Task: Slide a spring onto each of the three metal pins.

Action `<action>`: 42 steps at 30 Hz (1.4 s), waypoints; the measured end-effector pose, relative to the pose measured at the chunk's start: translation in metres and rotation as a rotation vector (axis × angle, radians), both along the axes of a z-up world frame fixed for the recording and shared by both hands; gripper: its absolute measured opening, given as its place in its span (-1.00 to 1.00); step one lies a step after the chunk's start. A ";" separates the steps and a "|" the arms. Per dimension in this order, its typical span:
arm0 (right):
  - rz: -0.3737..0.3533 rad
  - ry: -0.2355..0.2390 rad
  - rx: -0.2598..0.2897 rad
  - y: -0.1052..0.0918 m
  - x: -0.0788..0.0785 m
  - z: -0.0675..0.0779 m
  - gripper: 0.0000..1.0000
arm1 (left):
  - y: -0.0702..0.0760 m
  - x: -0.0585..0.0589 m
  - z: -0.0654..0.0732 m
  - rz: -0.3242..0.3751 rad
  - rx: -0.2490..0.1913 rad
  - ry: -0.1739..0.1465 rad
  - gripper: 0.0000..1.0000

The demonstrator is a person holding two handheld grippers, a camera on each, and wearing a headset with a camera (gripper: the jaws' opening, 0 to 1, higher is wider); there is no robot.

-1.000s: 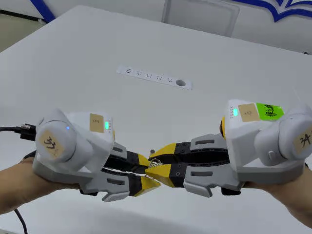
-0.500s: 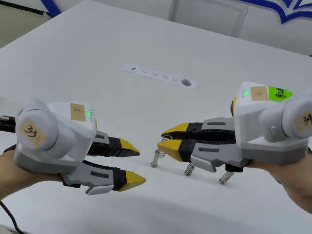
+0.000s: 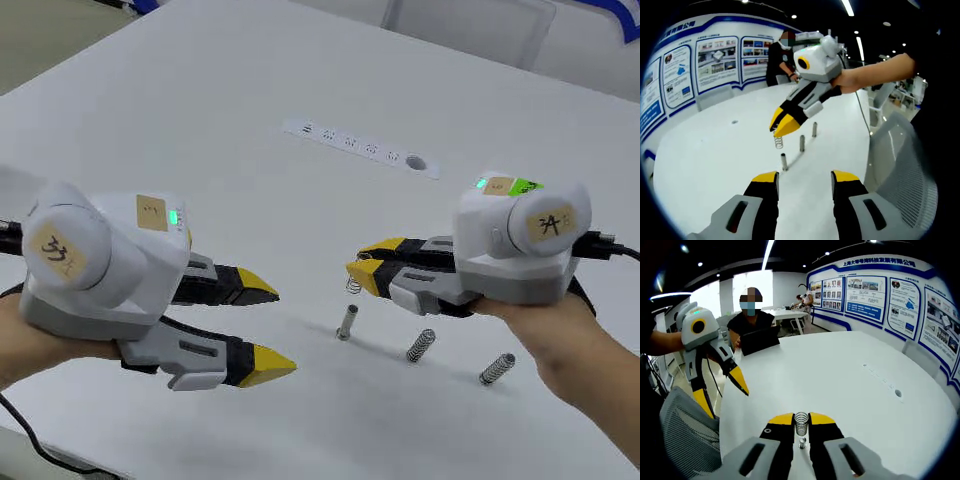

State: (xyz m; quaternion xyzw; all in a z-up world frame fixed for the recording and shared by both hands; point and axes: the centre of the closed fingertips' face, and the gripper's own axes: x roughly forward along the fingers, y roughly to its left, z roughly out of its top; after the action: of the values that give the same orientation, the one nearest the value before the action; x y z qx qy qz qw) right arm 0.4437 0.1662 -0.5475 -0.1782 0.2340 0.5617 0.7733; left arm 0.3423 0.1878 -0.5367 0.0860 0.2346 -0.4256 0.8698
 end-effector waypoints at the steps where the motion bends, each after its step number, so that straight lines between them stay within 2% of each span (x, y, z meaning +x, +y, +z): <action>1: -0.005 0.007 -0.003 -0.001 0.000 -0.003 -0.78 | 0.001 0.000 -0.001 0.004 0.000 0.002 -0.10; 5: -0.028 0.046 -0.004 -0.006 0.001 -0.014 -0.78 | 0.007 0.004 -0.007 0.033 0.021 0.007 0.05; 10: -0.035 0.062 -0.009 -0.009 -0.001 -0.023 -0.78 | 0.010 0.005 -0.010 0.052 0.025 0.009 0.28; 15: -0.043 0.067 0.006 -0.008 -0.001 -0.023 -0.78 | 0.013 0.006 -0.012 0.067 0.026 0.014 0.38; 26: -0.054 0.075 -0.005 -0.006 0.001 -0.036 -0.77 | 0.016 0.005 -0.015 0.071 0.029 0.025 0.37; 30: -0.061 0.073 -0.021 -0.006 0.001 -0.045 -0.77 | 0.016 0.004 -0.018 0.063 0.040 0.036 0.37; 42: -0.094 0.056 -0.066 -0.011 0.004 -0.067 -0.77 | 0.015 0.007 -0.021 0.066 0.041 0.043 0.36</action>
State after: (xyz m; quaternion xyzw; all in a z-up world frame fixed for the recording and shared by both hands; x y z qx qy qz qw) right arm 0.4475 0.1551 -0.6147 -0.1767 0.2819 0.5217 0.7856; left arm 0.3492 0.2031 -0.5577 0.0868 0.2648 -0.3936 0.8760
